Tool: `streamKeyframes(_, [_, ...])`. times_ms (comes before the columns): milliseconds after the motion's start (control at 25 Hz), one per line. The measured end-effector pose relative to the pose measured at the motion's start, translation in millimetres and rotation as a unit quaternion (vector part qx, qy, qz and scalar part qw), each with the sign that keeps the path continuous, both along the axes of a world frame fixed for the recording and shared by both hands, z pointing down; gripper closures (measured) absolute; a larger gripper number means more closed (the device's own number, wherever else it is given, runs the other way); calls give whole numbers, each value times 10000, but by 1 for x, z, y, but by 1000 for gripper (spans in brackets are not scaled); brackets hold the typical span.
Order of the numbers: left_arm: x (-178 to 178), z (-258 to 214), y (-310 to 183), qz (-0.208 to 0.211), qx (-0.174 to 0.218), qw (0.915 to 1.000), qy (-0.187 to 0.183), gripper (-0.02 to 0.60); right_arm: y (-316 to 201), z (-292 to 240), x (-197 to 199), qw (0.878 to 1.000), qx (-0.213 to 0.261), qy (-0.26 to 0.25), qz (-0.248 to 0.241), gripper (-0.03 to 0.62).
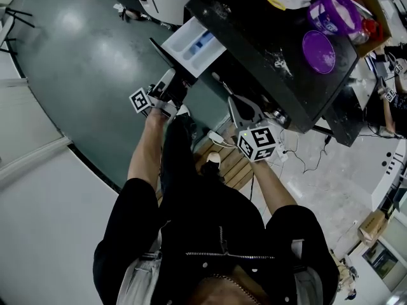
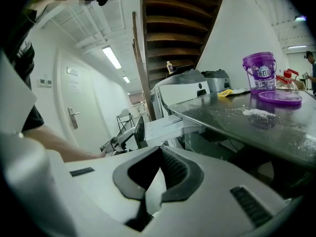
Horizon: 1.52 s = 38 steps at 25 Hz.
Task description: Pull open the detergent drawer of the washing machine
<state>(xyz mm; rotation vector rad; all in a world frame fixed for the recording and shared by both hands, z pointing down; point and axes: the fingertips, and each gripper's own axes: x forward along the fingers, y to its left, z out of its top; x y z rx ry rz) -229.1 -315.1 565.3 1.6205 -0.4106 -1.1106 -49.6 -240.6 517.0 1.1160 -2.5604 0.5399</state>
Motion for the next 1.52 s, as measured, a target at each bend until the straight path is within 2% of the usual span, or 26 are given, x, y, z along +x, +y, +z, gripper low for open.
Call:
streamKeyframes(240, [0,-1,-2,-81,-80,9999,-43,285,2,-6,2,10000,76,-8,-29,588])
streamKeyframes(320, [-2,0,-1,-201,-153,9994,-251,279,4,-7,5,9999,95,-8,-32,588])
streamKeyframes(440, [-7,7,4,-432,-271,9919,-1159,282,10,-8,7,9999,116,-33,-66,588])
streamKeyframes(560, [-5,6,8,-483,-332,9753,-2129,291,15,-11,7,9998,164,-54,-120,588])
streamKeyframes(600, [-7,6,10,-572,-389,9666,-2466,315,18,-12,7,9997,178,-61,-139,588])
streamKeyframes(640, [-10,6,12,-694,-424,9554,-2838,382,21,-13,6,9997,192,-72,-159,588])
streamKeyframes(720, [-16,2,19,-915,-345,9282,-3590,480,27,-16,4,9995,224,-96,-205,588])
streamKeyframes(800, [-16,-5,26,-996,-220,9011,-4213,533,32,-19,3,9993,263,-108,-250,588])
streamKeyframes(880, [-15,-8,35,-992,-122,8696,-4834,554,36,-22,2,9990,305,-122,-294,588])
streamKeyframes(1040, [-10,-18,56,-950,148,7975,-5957,561,45,-31,3,9983,423,-160,-362,588])
streamKeyframes(1160, [-5,-30,73,-980,331,7564,-6458,561,48,-37,4,9980,498,-190,-350,588])
streamKeyframes(1280, [4,-42,92,-971,493,7274,-6776,561,53,-43,7,9977,562,-209,-314,588])
streamKeyframes(1520, [26,-77,119,-1129,884,6928,-7067,561,56,-70,19,9957,878,-220,-196,589])
